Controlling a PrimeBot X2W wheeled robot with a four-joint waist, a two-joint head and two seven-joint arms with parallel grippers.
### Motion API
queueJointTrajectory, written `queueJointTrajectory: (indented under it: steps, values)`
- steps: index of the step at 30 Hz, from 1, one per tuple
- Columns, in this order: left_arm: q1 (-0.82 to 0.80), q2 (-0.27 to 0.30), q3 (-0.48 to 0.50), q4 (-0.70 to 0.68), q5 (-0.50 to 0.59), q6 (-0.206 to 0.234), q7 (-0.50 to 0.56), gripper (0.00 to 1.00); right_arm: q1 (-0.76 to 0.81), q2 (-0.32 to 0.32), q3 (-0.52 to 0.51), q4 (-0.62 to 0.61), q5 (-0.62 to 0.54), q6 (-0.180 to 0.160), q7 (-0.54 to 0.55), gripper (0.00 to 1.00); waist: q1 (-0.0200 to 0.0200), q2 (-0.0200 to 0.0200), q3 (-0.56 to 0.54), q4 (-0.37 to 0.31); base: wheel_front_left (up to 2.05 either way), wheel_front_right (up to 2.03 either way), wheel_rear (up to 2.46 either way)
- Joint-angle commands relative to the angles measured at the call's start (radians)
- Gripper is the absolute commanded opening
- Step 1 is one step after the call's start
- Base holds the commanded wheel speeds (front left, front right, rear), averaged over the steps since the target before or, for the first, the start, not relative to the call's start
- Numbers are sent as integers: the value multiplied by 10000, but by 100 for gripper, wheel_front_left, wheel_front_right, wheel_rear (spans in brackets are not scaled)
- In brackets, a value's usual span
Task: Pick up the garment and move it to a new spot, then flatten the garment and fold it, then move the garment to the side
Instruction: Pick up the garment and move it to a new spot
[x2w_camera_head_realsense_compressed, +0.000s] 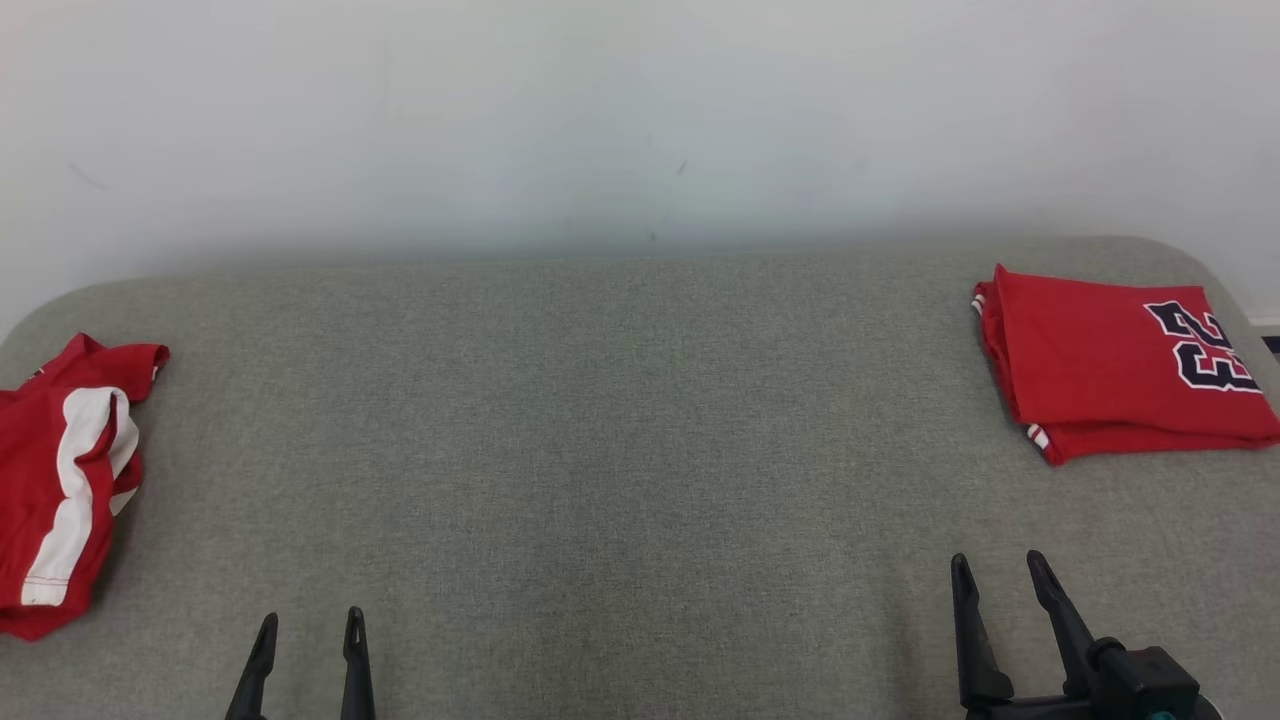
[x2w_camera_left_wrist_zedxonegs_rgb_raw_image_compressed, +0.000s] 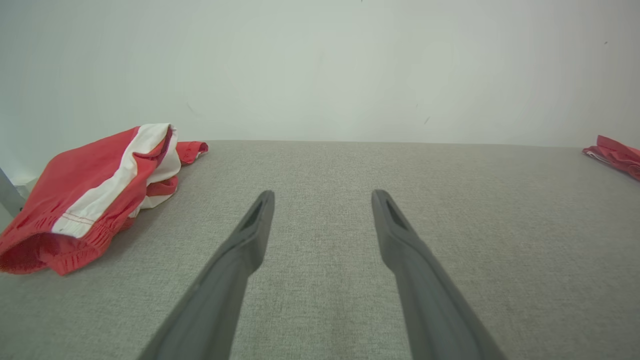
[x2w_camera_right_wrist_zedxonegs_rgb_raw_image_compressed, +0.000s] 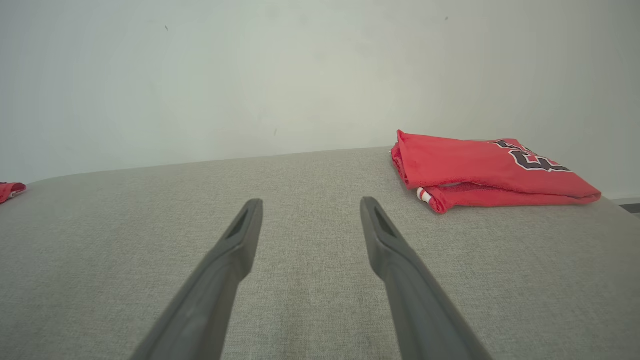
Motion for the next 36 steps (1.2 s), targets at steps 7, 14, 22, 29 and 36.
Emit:
queueJointTrajectory:
  steps: [7, 14, 22, 29, 36]
  values:
    - [-68, -11, 94, 112, 98, -63, -25, 100, 150, 30, 39, 58, 164, 5, -10, 100, 0, 0, -19, 479, 0, 0, 0]
    - [20, -12, 216, 242, 117, 25, -25, 100, 221, 29, 128, 74, 209, 5, -9, 100, 0, 0, -51, 1300, 0, 0, 0]
    - [133, -11, 269, 324, 157, 103, -25, 100, 268, 28, 185, 83, 244, 5, -10, 100, 0, 0, -53, 2365, 0, 0, 0]
    - [148, -13, 447, 371, 120, 87, -25, 100, 243, 30, 208, 109, 275, 6, -10, 100, 0, 0, 24, 3225, 0, 0, 0]
    - [164, -11, 554, 417, 179, 43, -25, 100, 285, 29, 229, 113, 349, 6, -9, 100, 0, 0, 3, 3904, 0, 0, 0]
